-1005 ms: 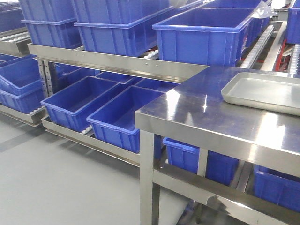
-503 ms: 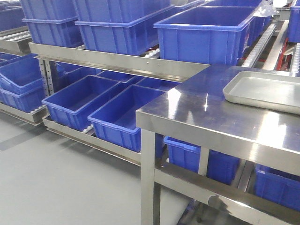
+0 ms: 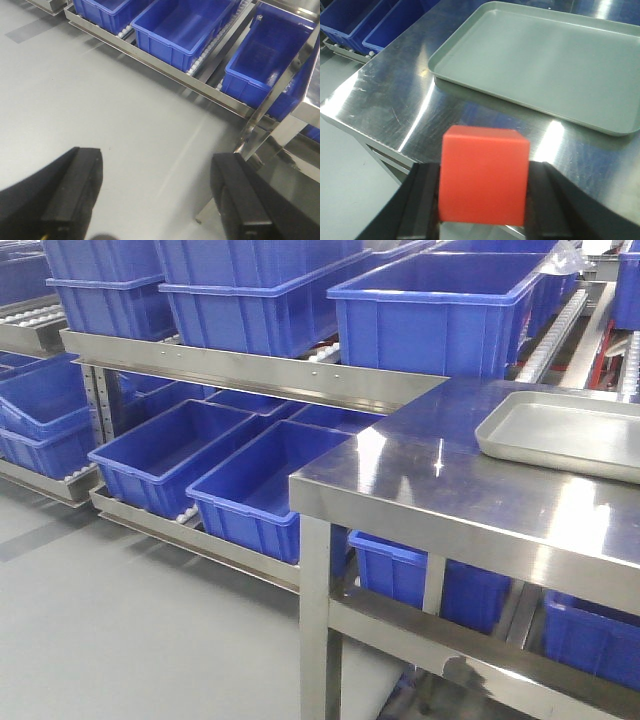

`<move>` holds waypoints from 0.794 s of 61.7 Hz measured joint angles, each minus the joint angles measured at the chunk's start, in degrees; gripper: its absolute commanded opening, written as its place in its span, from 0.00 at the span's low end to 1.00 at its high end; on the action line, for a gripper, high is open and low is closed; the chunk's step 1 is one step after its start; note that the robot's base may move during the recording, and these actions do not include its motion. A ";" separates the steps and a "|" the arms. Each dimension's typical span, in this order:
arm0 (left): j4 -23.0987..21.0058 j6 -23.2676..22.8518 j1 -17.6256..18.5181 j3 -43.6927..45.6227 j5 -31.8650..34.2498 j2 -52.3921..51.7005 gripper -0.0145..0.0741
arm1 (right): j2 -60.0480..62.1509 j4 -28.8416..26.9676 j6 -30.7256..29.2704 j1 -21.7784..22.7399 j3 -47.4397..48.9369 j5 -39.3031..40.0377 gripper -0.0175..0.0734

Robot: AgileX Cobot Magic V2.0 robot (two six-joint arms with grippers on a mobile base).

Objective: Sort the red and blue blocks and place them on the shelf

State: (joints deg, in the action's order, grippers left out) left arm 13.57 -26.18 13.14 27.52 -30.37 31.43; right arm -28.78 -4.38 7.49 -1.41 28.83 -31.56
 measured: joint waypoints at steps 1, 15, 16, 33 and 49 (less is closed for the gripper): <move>0.00 0.00 0.00 0.00 0.00 0.00 0.30 | 0.00 0.00 0.00 0.00 0.00 0.00 0.25; 0.00 0.00 0.00 0.00 0.00 0.00 0.30 | 0.00 0.00 0.00 0.00 0.00 0.00 0.25; 0.00 0.00 0.00 0.00 0.00 0.00 0.30 | 0.00 0.00 0.00 0.00 0.00 0.00 0.25; 0.00 0.00 0.00 0.00 0.00 0.00 0.30 | 0.00 0.00 0.00 0.00 0.00 0.00 0.25; 0.00 0.00 0.00 0.00 0.00 0.00 0.30 | 0.00 0.00 0.00 0.00 0.00 0.00 0.25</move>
State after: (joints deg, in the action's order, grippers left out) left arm 13.57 -26.18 13.14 27.52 -30.37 31.43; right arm -28.78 -4.38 7.49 -1.41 28.83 -31.56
